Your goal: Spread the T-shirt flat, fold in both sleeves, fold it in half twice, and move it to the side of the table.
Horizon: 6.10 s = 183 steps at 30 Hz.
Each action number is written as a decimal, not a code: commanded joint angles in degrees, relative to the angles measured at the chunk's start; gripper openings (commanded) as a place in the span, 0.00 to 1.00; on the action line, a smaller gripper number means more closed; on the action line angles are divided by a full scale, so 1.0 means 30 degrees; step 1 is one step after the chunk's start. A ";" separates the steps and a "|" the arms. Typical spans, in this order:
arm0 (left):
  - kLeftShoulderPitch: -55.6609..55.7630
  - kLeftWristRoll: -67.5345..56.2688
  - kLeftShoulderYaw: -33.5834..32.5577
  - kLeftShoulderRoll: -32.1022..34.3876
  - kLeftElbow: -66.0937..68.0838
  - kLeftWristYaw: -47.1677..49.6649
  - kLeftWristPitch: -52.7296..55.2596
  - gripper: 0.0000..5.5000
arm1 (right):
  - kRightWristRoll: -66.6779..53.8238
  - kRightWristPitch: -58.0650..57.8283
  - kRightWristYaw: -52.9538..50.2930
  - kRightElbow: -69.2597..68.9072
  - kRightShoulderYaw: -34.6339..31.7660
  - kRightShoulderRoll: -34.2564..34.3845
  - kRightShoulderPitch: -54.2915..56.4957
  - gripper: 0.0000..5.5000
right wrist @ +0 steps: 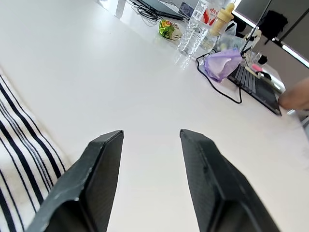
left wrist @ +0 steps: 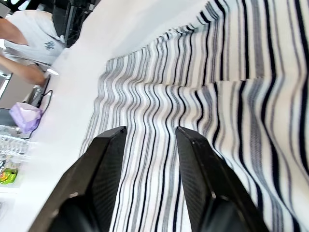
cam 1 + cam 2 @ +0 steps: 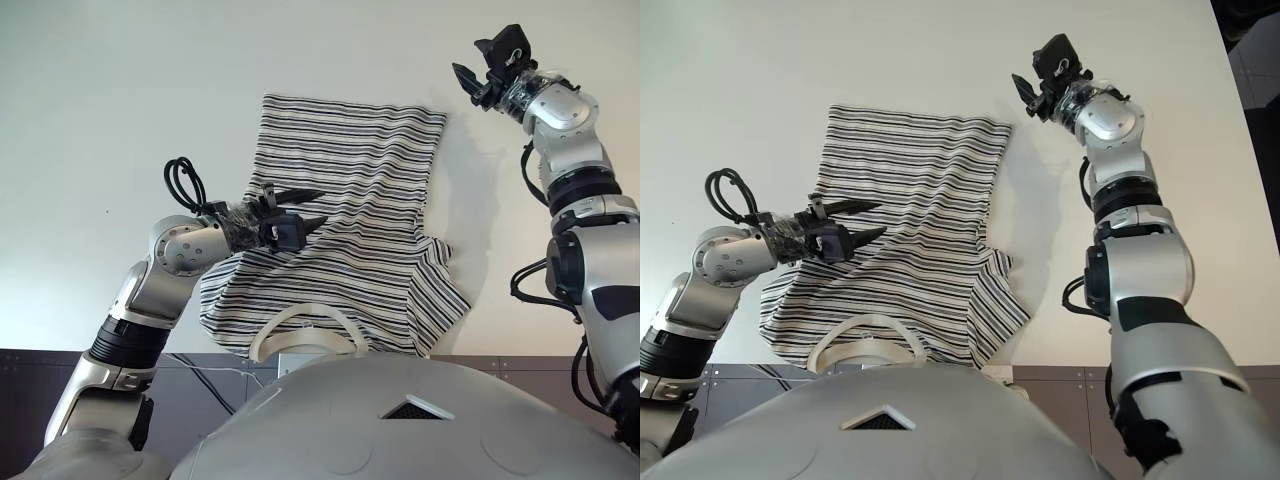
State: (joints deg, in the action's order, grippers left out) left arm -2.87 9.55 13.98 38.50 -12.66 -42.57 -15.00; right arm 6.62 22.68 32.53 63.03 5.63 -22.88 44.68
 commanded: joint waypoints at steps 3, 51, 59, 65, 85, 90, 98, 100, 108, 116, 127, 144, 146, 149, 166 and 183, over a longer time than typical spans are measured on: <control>0.1395 0.0188 -0.1720 0.1084 0.1153 0.0447 -0.0228 0.34 | -0.5335 -0.6718 0.7202 -1.5852 0.1076 -0.2109 -0.7806 0.39; -0.9651 0.2354 0.0843 0.3856 0.1373 0.1226 -0.3479 0.34 | -0.5073 -0.8458 1.0011 -2.3565 0.0589 -0.8840 -1.2891 0.39; -1.0359 -0.4785 -0.0858 0.5641 -0.2743 -0.1516 0.0705 0.34 | -0.2678 -0.7371 0.9909 -2.3259 0.2362 -0.9141 -1.6516 0.39; -0.7295 -1.1854 -0.4503 0.5909 -0.5826 -0.2853 0.5837 0.34 | -0.1374 -0.5859 0.9531 -2.1844 0.2833 -0.9122 -1.6686 0.39; -0.1691 0.1417 -0.0431 0.4058 0.5630 0.0577 0.0167 0.34 | -0.0712 -0.5293 0.9154 -2.2350 0.3718 -0.9001 -1.6384 0.39; 0.1209 0.4552 0.0985 0.4702 1.0407 0.1473 -0.3939 0.34 | -0.0556 -0.5207 0.9139 -2.2135 0.3851 -0.9126 -1.6448 0.39; 0.7189 0.8931 0.3584 0.5466 1.7947 0.4560 -1.2365 0.34 | -0.0913 -0.5480 0.9329 -2.2551 0.4271 -0.8795 -1.5784 0.39; 0.7620 0.8157 0.3518 0.5230 1.8525 0.4712 -1.3537 0.34 | -0.1815 -0.6158 0.9537 -2.3266 0.4087 -0.8629 -1.5775 0.39; 0.6143 0.2170 0.1351 0.4978 1.6627 0.3131 -1.2512 0.34 | -0.3613 -0.7663 0.9607 -2.4141 0.3059 -0.8365 -1.5462 0.39; -0.2903 -0.3740 -0.0921 0.6646 0.2418 0.1059 -0.3909 0.34 | -0.3961 -0.8311 0.8810 -2.4752 0.1810 -0.8344 -1.6297 0.39; -0.8509 -0.2332 -0.0836 0.5128 -0.3496 0.0665 0.0953 0.34 | 0.0204 -0.4645 0.8366 -2.0019 0.3287 -0.9671 -1.6577 0.39; -1.0245 0.1453 -0.2418 0.5860 -0.0837 0.1397 0.0965 0.34 | -0.2112 -0.4607 0.8284 -2.0041 0.2678 -0.9626 -1.5366 0.39; -0.9903 0.1900 -0.2757 0.6258 0.0281 0.1558 0.0122 0.34 | -0.3555 -0.5944 0.8770 -2.1008 0.2126 -0.9522 -1.5217 0.39; -0.8862 0.1882 -0.3269 0.6917 0.1853 0.1377 -0.1132 0.34 | -0.4341 -0.6988 0.9342 -2.1819 0.1766 -0.9671 -1.5190 0.39; -1.1677 -1.4708 -1.1556 0.4002 -0.4250 0.1620 1.0611 0.34 | -0.6569 -0.9563 0.7647 -2.4772 -0.3888 -0.9501 -1.9370 0.39; -0.9646 -1.8710 -1.1264 -0.2807 -0.3524 0.9002 1.9021 0.34 | -0.8665 -1.2810 0.5198 -2.5028 -0.6886 -0.7706 -1.9507 0.39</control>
State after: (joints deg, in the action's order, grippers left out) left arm -33.02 -47.31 -20.69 30.64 -23.23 -15.89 40.69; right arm -20.12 -15.14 47.94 -12.26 -15.41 -45.67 -14.78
